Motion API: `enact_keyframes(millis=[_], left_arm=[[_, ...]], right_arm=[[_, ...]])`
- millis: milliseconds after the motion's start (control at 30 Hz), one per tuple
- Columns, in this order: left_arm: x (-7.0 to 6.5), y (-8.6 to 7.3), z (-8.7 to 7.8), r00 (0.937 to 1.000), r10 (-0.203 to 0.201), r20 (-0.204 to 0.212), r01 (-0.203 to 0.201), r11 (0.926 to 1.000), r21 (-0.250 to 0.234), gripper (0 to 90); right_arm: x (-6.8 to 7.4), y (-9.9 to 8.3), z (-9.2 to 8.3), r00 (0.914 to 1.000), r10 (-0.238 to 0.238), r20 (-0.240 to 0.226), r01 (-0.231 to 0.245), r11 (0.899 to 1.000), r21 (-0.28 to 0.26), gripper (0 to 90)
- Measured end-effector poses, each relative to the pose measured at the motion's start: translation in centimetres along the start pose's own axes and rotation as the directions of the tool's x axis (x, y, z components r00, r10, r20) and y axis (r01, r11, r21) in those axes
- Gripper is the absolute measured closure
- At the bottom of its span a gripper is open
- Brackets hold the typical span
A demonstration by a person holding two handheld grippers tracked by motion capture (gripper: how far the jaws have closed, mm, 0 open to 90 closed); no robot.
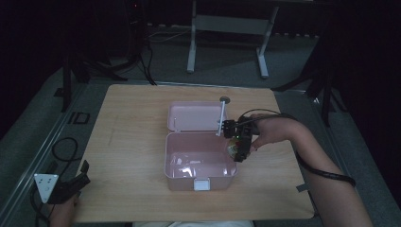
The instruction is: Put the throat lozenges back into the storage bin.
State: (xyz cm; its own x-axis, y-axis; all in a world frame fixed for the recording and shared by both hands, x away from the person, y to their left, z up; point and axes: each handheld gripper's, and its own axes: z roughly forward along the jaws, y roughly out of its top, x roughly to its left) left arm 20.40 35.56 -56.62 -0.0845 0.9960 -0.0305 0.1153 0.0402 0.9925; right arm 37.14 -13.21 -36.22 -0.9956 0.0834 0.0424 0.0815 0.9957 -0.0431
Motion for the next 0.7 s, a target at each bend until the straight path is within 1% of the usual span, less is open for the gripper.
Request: enact_keyframes(millis=[200, 367, 533, 700], left_arm=[[0.0, 0.0, 0.0, 1.0, 0.002, 0.0, -0.002, 1.0, 0.002, 1.0], [0.0, 0.0, 0.0, 1.0, 0.0, 0.0, 0.0, 1.0, 0.0, 1.0], [0.0, 0.0, 0.0, 1.0, -0.001, 0.001, 0.001, 1.0, 0.0, 1.0], [0.0, 0.0, 0.0, 1.0, -0.005, 0.002, 0.005, 1.0, 0.001, 1.0]], right_arm=[[0.4, 2.0, 0.3, 0.9994, -0.035, -0.006, 0.035, 0.999, 0.009, 20.1], [0.7, 3.5, 0.2, 0.9984, -0.057, -0.001, 0.057, 0.998, 0.015, 20.1], [0.8, 4.0, 0.3, 0.9976, -0.07, -0.001, 0.07, 0.998, 0.01, 20.1], [0.8, 4.3, 0.9, 0.9967, -0.081, -0.008, 0.081, 0.997, 0.009, 20.1]])
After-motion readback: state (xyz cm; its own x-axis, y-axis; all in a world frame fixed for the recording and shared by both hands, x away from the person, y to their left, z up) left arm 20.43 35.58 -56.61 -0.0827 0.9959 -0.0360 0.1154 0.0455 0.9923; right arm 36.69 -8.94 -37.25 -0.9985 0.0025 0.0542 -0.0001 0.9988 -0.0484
